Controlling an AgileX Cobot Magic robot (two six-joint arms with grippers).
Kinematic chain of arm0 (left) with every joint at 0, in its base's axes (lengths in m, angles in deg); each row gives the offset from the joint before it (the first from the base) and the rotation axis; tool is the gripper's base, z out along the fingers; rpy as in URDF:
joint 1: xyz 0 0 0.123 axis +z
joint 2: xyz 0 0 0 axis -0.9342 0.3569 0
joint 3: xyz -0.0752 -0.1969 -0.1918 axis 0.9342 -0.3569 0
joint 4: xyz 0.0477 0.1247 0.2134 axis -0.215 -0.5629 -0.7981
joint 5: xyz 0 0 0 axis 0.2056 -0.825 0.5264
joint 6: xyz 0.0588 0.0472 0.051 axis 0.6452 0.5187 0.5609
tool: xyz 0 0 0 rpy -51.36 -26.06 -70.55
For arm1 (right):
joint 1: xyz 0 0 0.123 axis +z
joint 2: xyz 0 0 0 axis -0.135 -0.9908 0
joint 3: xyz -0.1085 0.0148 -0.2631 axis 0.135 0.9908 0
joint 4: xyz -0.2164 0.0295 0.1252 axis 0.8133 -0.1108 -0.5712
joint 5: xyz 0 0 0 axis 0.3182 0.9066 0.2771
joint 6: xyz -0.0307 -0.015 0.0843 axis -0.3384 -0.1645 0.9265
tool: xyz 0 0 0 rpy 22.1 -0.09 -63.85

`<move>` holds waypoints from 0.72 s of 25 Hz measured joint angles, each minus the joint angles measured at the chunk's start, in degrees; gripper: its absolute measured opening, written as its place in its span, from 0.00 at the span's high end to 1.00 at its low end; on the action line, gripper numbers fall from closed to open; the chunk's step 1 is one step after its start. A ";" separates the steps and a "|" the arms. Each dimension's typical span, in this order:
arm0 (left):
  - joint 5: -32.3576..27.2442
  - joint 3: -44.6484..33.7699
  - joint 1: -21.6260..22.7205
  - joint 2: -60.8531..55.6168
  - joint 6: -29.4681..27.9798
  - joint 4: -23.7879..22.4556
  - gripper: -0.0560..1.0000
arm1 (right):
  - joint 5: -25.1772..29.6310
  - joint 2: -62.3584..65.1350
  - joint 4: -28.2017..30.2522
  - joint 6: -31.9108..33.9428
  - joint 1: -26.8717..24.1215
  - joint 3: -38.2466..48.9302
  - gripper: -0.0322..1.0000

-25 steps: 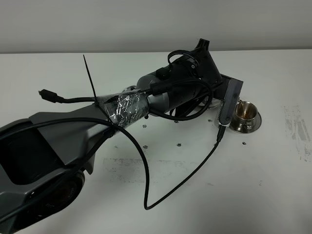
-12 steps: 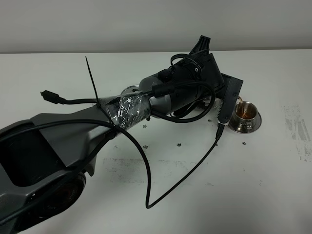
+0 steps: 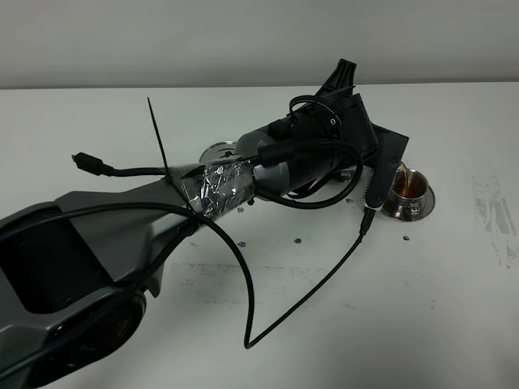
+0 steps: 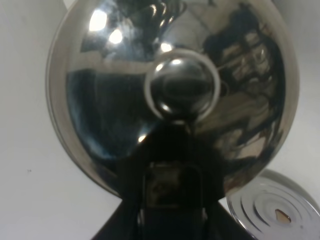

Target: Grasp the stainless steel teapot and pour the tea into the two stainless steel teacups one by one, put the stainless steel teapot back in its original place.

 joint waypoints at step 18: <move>-1.64 0.00 -1.50 1.37 -0.94 -3.87 0.72 | 0.00 0.00 0.00 0.00 0.00 0.00 0.59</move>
